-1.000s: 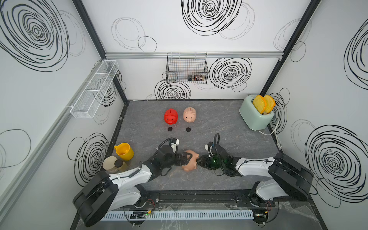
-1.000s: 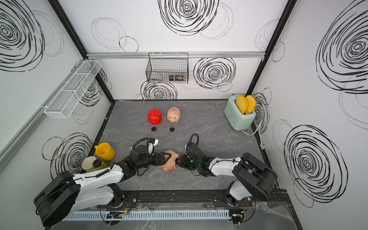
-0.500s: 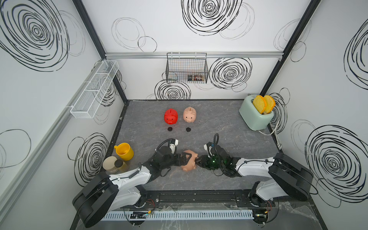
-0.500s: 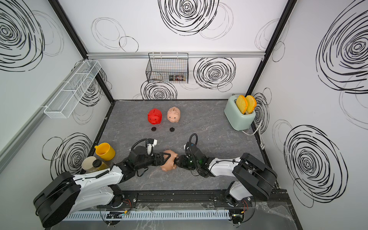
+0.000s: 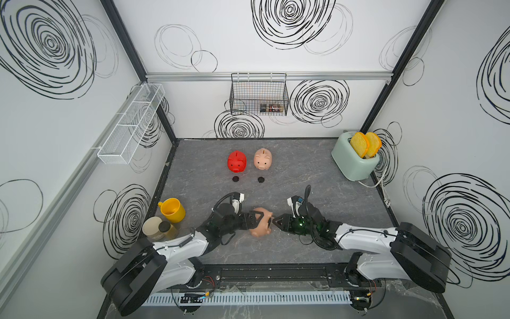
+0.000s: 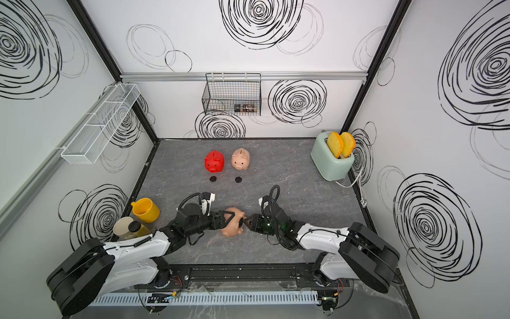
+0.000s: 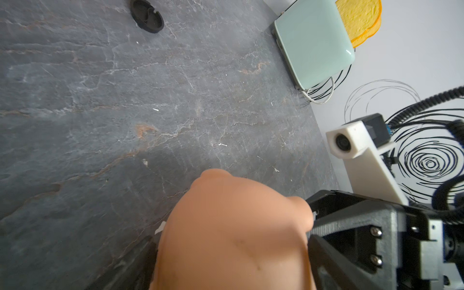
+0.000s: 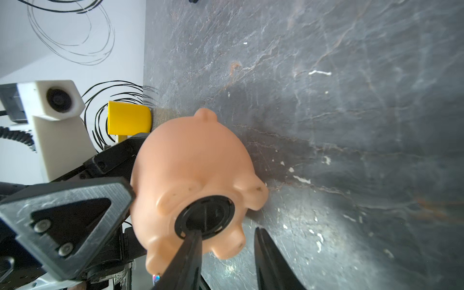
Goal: Open piggy banks
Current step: Adjust the piggy bank at the center of the board, then open the lid on the piggy bank.
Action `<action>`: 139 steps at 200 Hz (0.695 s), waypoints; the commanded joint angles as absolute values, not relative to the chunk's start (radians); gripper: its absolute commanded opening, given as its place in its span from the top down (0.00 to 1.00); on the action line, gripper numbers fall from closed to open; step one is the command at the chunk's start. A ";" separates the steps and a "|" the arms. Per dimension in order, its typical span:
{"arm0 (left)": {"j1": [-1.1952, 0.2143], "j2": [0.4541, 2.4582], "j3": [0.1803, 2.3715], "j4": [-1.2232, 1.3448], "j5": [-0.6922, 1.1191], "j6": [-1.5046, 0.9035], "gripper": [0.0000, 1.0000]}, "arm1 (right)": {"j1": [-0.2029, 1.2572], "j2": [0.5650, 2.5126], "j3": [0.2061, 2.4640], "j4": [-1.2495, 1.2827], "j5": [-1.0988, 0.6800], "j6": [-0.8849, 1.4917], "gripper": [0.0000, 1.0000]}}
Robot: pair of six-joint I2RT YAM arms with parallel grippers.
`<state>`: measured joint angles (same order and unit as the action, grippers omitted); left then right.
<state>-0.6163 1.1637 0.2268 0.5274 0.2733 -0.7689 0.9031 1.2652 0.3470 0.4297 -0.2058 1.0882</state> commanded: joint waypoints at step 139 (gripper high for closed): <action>-0.595 1.223 0.144 0.554 0.247 -0.854 0.04 | 0.847 1.436 0.288 0.872 -0.429 1.193 0.72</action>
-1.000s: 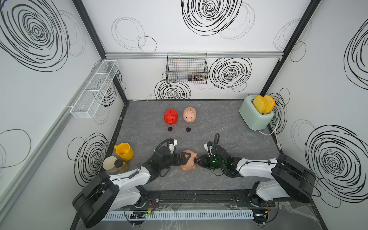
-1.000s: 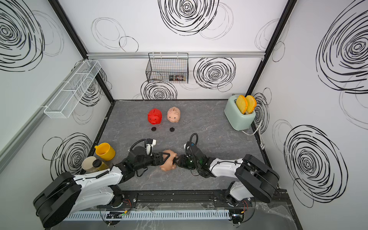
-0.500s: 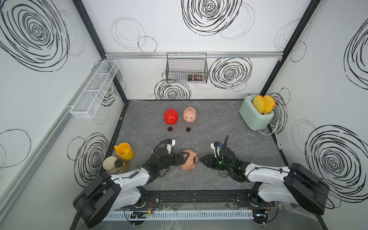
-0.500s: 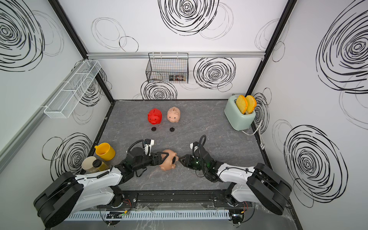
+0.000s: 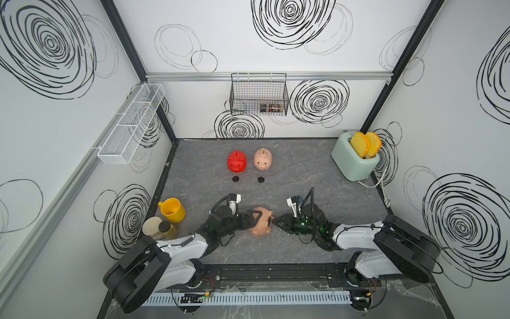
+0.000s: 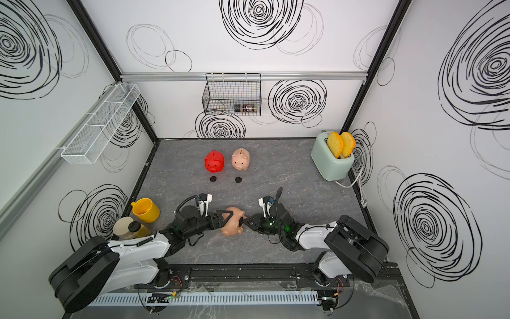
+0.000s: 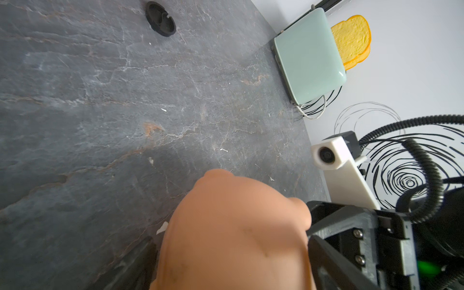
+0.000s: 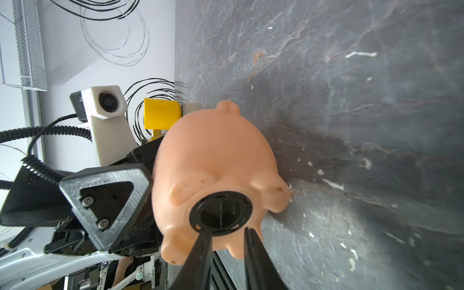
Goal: Open piggy banks
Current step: Open the lid on the piggy bank.
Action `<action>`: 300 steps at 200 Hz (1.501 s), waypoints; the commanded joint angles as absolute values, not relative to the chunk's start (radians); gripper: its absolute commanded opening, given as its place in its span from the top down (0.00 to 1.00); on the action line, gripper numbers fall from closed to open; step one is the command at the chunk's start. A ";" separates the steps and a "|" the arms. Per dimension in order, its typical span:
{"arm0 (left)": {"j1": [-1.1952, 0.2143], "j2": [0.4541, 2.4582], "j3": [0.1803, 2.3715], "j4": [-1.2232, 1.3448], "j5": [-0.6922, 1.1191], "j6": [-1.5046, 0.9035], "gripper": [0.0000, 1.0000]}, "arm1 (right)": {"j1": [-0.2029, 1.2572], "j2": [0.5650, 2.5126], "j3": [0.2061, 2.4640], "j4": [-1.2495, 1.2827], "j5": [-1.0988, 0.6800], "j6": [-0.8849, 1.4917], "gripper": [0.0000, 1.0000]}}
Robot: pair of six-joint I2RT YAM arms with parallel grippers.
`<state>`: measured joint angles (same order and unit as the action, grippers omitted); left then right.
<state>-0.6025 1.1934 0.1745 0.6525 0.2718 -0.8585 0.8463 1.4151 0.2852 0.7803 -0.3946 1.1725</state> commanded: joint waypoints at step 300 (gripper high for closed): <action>-0.596 1.232 0.128 0.581 0.259 -0.868 0.04 | 0.831 1.683 0.358 1.090 -0.469 1.254 0.82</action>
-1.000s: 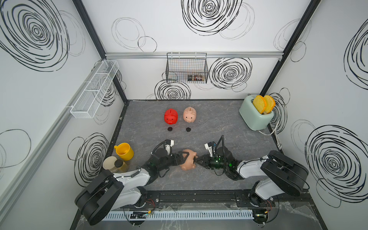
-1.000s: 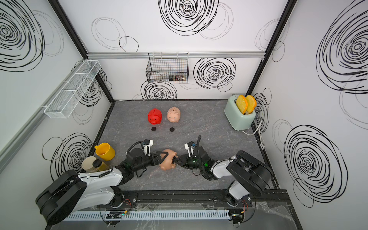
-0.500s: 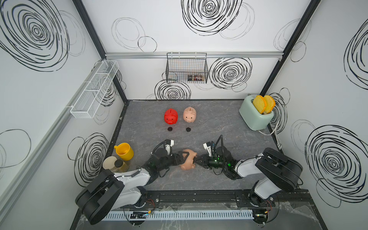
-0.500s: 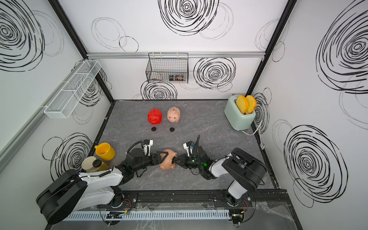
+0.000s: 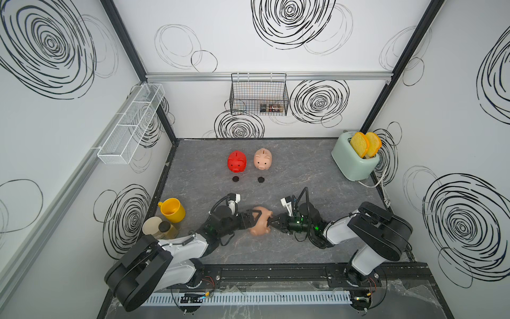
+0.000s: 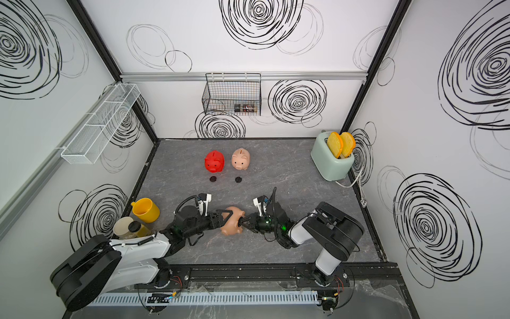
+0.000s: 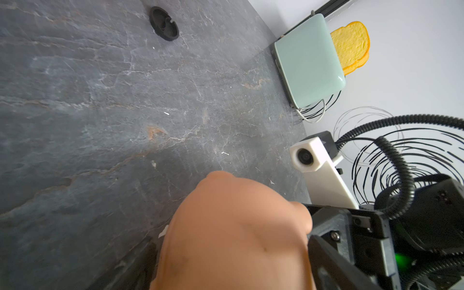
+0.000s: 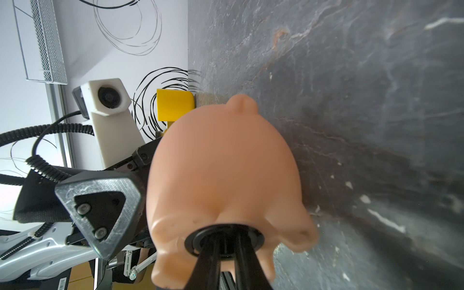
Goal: Open piggy banks
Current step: Open the lid on the piggy bank.
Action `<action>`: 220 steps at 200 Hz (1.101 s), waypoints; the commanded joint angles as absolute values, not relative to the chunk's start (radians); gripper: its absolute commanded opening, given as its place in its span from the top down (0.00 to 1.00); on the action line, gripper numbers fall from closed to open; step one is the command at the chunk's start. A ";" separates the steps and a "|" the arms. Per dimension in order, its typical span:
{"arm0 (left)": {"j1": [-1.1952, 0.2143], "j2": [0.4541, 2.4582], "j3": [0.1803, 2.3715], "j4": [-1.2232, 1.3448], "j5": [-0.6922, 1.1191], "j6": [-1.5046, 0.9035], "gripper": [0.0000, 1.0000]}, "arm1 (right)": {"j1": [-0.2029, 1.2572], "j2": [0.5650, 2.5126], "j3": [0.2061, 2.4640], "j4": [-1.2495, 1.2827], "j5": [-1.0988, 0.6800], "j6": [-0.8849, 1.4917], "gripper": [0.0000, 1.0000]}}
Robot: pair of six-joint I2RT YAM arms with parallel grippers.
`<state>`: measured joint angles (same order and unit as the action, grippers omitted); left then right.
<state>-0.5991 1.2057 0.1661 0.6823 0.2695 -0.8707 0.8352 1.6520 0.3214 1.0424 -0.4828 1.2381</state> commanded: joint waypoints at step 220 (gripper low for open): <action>-0.598 1.278 0.158 0.581 0.265 -0.864 0.04 | 0.849 1.712 0.424 1.016 -0.441 1.092 1.00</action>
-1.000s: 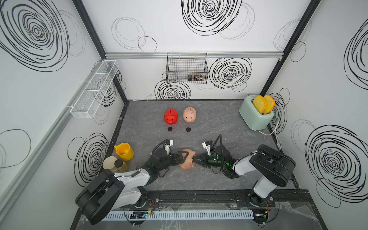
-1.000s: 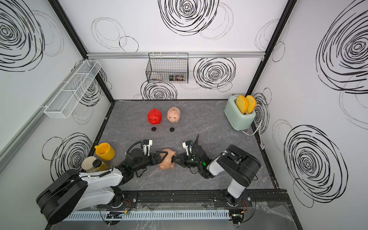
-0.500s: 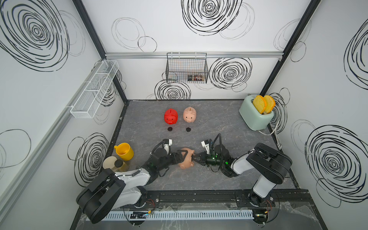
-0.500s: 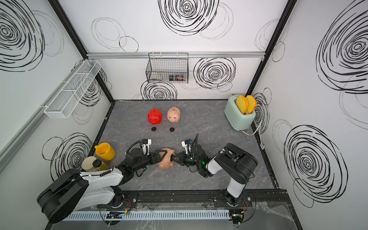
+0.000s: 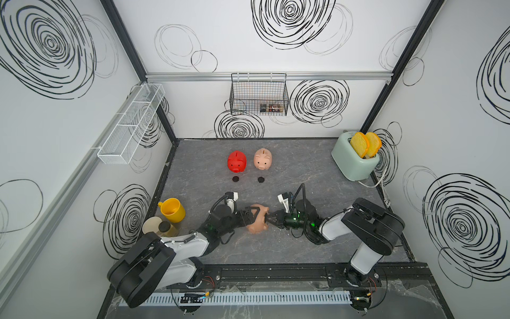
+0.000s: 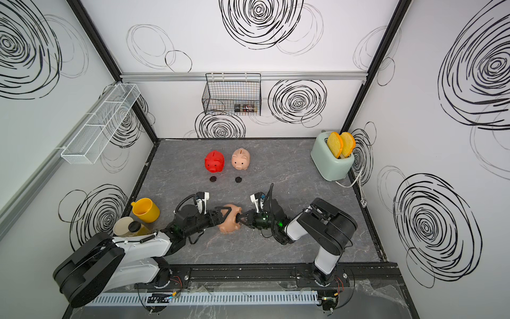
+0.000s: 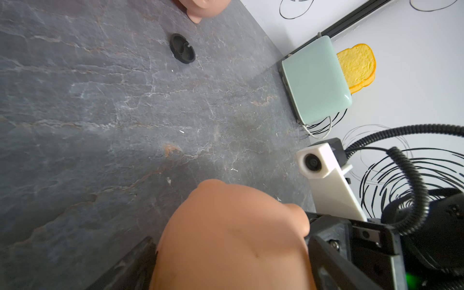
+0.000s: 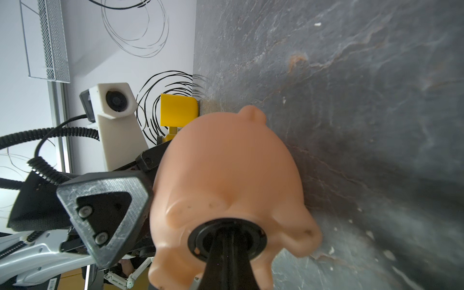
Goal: Open piggy banks
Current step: Open the lid on the piggy bank.
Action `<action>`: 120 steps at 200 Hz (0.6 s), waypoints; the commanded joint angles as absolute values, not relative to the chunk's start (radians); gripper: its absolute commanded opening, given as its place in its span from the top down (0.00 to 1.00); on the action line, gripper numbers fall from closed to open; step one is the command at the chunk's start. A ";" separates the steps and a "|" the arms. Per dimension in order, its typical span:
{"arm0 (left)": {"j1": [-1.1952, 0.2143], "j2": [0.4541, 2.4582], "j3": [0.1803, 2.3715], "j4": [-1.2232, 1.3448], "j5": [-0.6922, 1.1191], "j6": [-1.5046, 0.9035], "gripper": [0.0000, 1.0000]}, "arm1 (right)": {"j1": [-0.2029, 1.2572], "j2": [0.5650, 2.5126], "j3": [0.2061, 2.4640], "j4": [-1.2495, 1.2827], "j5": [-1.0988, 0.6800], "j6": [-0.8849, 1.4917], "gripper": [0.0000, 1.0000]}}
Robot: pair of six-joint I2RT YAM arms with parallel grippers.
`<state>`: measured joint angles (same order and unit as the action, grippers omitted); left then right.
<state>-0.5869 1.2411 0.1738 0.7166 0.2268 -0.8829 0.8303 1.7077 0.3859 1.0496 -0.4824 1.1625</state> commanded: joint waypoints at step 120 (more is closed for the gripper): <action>-0.597 1.300 0.158 0.581 0.268 -0.858 0.04 | 0.873 1.732 0.430 1.047 -0.361 0.752 1.00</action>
<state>-0.5781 1.2564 0.1791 0.7265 0.1963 -0.8806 0.8597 1.7084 0.4286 1.0027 -0.4301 0.8375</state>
